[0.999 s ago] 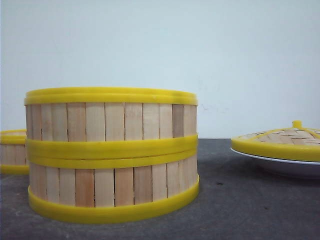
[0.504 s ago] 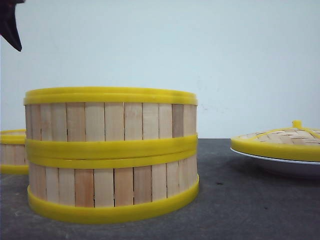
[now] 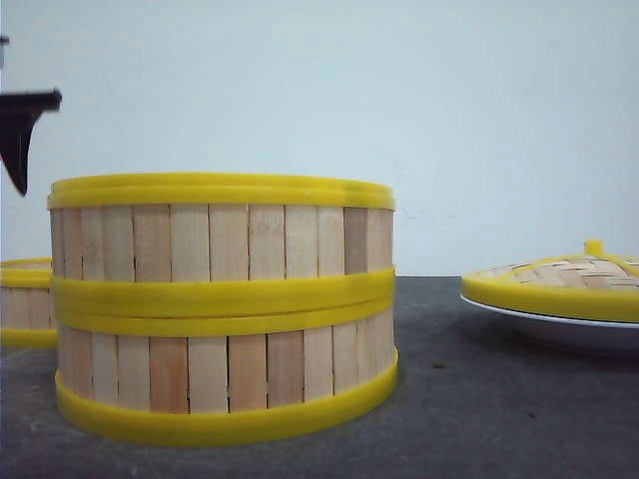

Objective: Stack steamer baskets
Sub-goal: 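Move the left gripper to the rim of the one-bun basket and grasp it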

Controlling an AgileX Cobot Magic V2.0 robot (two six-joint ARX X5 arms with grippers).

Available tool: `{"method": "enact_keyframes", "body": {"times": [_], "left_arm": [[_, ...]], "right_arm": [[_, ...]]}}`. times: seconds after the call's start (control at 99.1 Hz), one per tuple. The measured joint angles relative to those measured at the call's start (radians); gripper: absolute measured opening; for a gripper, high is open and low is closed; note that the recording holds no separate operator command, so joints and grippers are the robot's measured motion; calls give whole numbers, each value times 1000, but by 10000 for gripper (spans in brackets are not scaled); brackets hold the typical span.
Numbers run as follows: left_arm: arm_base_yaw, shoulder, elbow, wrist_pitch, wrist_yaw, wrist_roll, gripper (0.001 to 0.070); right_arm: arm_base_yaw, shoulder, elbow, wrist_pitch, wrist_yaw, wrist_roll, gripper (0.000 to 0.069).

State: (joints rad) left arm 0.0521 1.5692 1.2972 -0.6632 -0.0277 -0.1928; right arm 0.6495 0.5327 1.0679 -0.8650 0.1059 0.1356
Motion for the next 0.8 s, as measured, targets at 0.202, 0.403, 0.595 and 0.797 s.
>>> {"method": "enact_keyframes", "body": {"times": [0.202, 0.403, 0.595, 0.797], "left_arm": [[6, 88, 0, 2, 0, -6, 385], [6, 164, 1, 7, 0, -8, 384], [6, 204, 1, 16, 0, -11, 339], [6, 224, 2, 27, 0, -14, 233]], "right_arm": [[0, 0, 0, 0, 16, 0, 350], [0, 0, 0, 0, 29, 0, 350], [0, 0, 0, -1, 56, 0, 350], [2, 0, 0, 0, 82, 0, 350]]}}
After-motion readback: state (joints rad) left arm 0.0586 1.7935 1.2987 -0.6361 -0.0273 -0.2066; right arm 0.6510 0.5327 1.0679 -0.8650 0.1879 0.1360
